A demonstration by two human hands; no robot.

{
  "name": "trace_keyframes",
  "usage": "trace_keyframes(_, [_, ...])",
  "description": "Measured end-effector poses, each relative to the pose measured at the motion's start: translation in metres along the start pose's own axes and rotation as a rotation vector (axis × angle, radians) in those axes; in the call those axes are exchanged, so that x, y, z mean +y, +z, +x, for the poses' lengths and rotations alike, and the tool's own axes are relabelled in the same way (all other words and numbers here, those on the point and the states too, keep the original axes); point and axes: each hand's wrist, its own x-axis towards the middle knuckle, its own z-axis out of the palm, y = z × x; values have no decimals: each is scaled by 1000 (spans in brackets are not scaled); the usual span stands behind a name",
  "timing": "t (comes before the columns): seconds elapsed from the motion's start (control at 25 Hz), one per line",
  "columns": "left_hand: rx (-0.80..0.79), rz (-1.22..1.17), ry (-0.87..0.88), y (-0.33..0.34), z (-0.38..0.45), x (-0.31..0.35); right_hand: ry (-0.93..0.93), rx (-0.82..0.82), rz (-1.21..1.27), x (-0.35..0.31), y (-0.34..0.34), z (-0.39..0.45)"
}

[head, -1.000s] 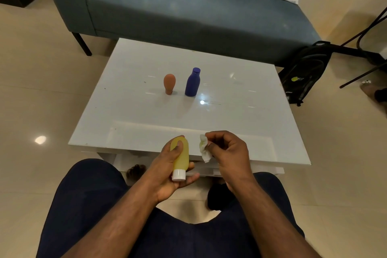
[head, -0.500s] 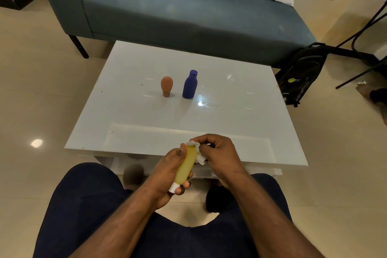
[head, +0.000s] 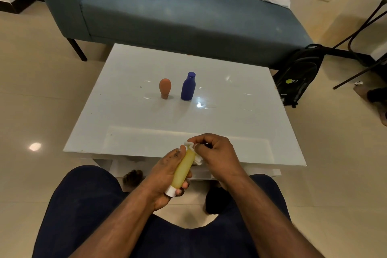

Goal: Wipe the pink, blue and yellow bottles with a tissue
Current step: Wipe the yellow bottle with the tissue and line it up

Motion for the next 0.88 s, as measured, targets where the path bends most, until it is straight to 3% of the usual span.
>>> trace_keyframes(0.12, [68,-85,27,-4,3,5,-15,20,62,2,12,-17])
trace_keyframes(0.28, [-2,-1,-1,-2,0,4,-37,109,105,-1,11,-11])
trace_keyframes(0.44, [3,-56,-29,-2,-2,4,-10,15,161,-5,13,-11])
trace_keyframes(0.68, [-38,-74,-69,-6,2,3,-170,84,-4,-4,10,-15])
trace_keyframes(0.88, [-55,-103,-114,-6,2,2,-47,29,102,-1,11,-12])
